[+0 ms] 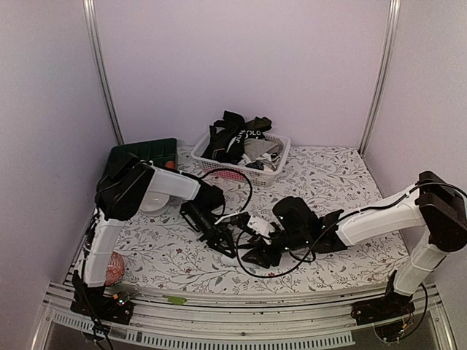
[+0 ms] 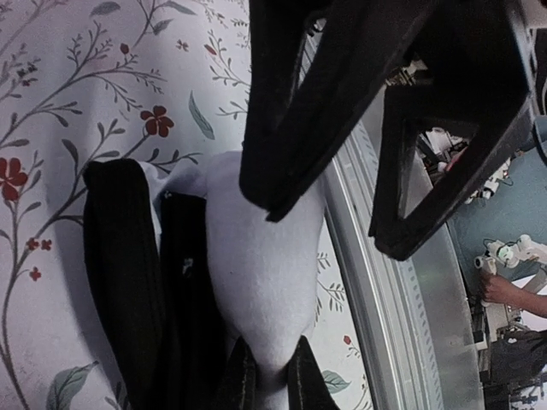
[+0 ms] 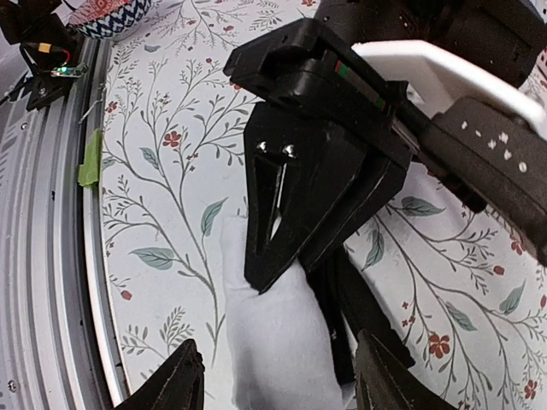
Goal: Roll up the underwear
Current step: Roll the underwear at the center of the board, then pick up the underwear from the center of the board, then place the underwear in the storage box.
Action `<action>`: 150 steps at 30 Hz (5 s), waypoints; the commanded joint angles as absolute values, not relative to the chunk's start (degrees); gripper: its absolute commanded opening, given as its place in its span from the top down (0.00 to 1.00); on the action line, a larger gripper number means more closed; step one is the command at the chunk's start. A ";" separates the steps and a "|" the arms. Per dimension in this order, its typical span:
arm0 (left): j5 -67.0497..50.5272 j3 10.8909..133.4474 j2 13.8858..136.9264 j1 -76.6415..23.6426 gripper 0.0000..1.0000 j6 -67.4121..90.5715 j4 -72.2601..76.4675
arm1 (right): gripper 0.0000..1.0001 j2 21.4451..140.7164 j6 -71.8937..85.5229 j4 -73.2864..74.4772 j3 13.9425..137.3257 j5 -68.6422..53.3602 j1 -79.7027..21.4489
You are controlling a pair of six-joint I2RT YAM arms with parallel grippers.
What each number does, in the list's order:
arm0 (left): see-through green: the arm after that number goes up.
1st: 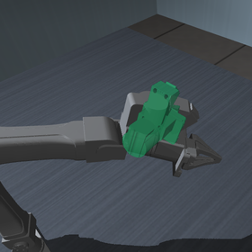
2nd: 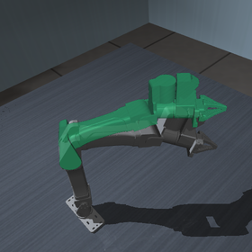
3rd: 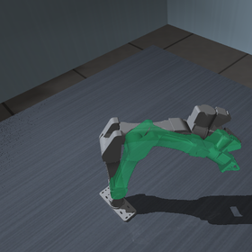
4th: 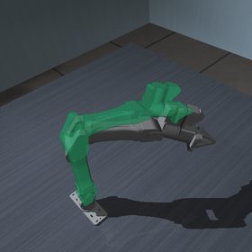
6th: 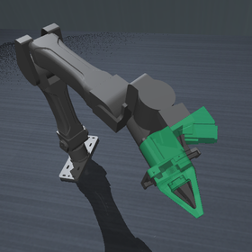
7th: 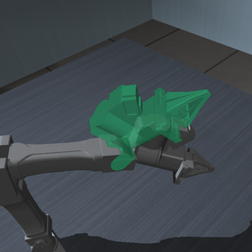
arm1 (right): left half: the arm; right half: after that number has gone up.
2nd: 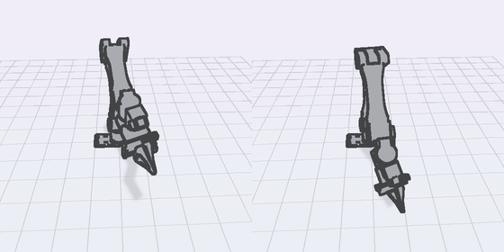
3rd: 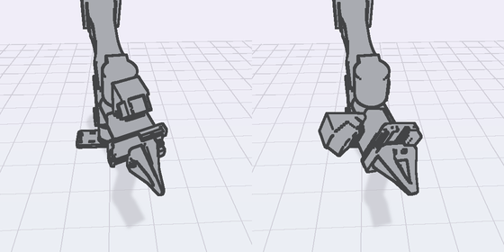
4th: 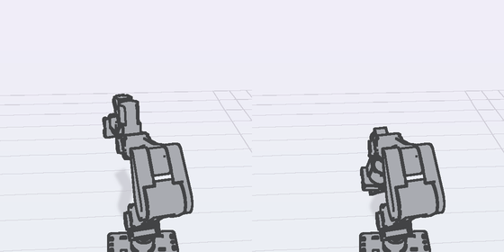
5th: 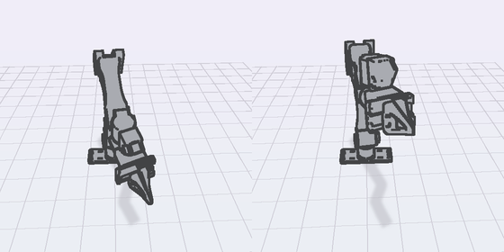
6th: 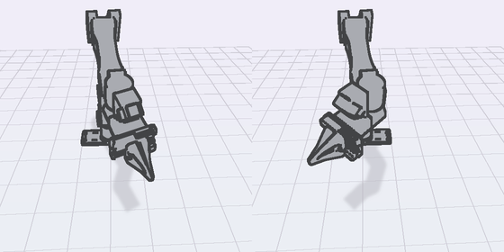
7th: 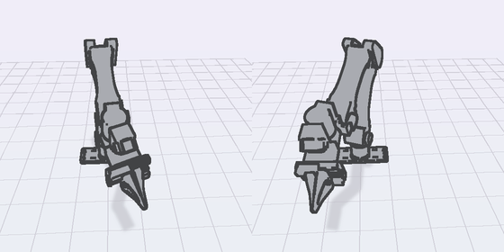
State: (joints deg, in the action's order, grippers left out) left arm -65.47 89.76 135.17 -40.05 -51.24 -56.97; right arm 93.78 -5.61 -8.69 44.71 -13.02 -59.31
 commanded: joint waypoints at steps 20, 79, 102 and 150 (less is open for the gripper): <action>-62.40 82.60 126.13 -35.64 0.67 -49.37 -51.95 | 1.00 104.16 -5.63 -4.82 49.30 -22.34 -58.79; -27.73 55.76 102.97 -50.32 1.00 -44.34 -16.40 | 0.50 111.27 16.35 2.28 59.30 -44.34 -38.10; -37.24 85.77 99.45 -4.63 1.00 -20.64 -32.19 | 0.01 86.18 32.93 4.32 66.74 -28.08 -37.57; 26.05 92.85 116.64 -9.71 1.00 0.47 -19.02 | 0.01 90.04 69.01 -25.34 75.63 -19.26 -34.77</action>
State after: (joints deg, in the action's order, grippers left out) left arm 18.63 89.65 112.03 -7.75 0.10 -16.51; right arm 89.56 68.34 -22.20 74.61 -18.81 -34.61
